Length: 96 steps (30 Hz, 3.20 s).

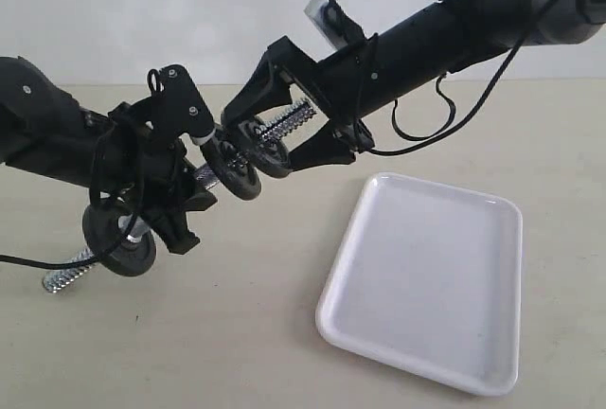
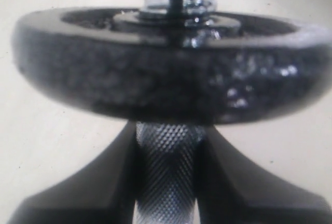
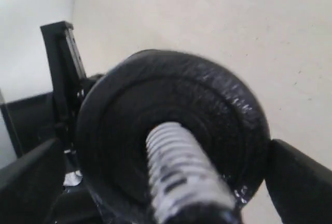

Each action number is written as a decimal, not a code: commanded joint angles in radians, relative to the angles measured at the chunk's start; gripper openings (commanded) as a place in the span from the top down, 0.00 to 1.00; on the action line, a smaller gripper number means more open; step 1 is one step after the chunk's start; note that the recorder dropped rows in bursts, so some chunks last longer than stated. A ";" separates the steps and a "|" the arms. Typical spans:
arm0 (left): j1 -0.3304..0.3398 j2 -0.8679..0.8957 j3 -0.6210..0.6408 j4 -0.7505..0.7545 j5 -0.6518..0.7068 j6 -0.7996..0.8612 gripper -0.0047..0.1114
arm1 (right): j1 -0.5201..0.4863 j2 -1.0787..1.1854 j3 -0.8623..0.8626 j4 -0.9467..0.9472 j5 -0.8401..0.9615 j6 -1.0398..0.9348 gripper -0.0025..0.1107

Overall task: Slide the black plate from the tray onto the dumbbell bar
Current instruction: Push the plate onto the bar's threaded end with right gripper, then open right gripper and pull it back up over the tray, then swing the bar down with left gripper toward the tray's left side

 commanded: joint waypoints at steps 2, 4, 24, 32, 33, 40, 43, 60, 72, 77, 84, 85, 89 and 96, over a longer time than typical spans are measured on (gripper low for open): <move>0.001 -0.040 -0.032 -0.069 -0.136 -0.037 0.92 | 0.020 -0.032 -0.013 0.065 0.084 -0.004 0.07; 0.001 -0.040 -0.032 -0.069 -0.136 -0.037 0.92 | 0.020 -0.032 -0.013 0.065 0.082 -0.004 0.07; 0.001 -0.040 -0.032 -0.121 -0.151 -0.037 0.92 | 0.020 -0.032 -0.013 0.067 0.086 -0.004 0.08; 0.001 -0.040 -0.032 -0.121 -0.160 -0.116 0.92 | 0.020 -0.032 -0.013 0.067 0.100 0.003 0.67; 0.001 -0.040 -0.032 -0.121 -0.161 -0.122 0.92 | 0.020 -0.032 -0.013 0.067 0.104 0.003 0.76; 0.003 -0.040 -0.032 -0.121 -0.172 -0.206 0.92 | -0.002 -0.032 -0.013 -0.036 0.115 0.019 0.98; 0.003 -0.040 -0.032 -0.121 -0.177 -0.235 0.92 | -0.028 -0.032 -0.013 -0.098 0.115 0.041 0.98; 0.003 0.027 -0.032 -0.121 -0.097 -0.542 0.92 | -0.099 -0.032 -0.013 -0.345 0.115 -0.044 0.98; 0.003 0.085 -0.038 -0.121 -0.125 -0.708 0.92 | -0.098 -0.039 -0.013 -0.519 0.022 -0.056 0.98; 0.003 0.126 -0.100 -0.121 -0.092 -0.754 0.92 | -0.098 -0.079 -0.013 -0.546 -0.014 -0.068 0.98; 0.003 0.169 -0.159 -0.121 -0.047 -0.812 0.92 | -0.098 -0.129 -0.013 -0.612 -0.050 -0.068 0.98; 0.003 0.172 -0.160 -0.121 -0.042 -0.825 0.92 | -0.098 -0.135 -0.013 -0.616 -0.054 -0.068 0.98; 0.003 0.180 -0.160 -0.121 -0.032 -0.853 0.92 | -0.098 -0.159 -0.013 -0.643 -0.066 -0.064 0.98; 0.003 0.180 -0.160 -0.121 -0.023 -0.930 0.92 | -0.098 -0.184 -0.013 -0.694 -0.070 -0.021 0.98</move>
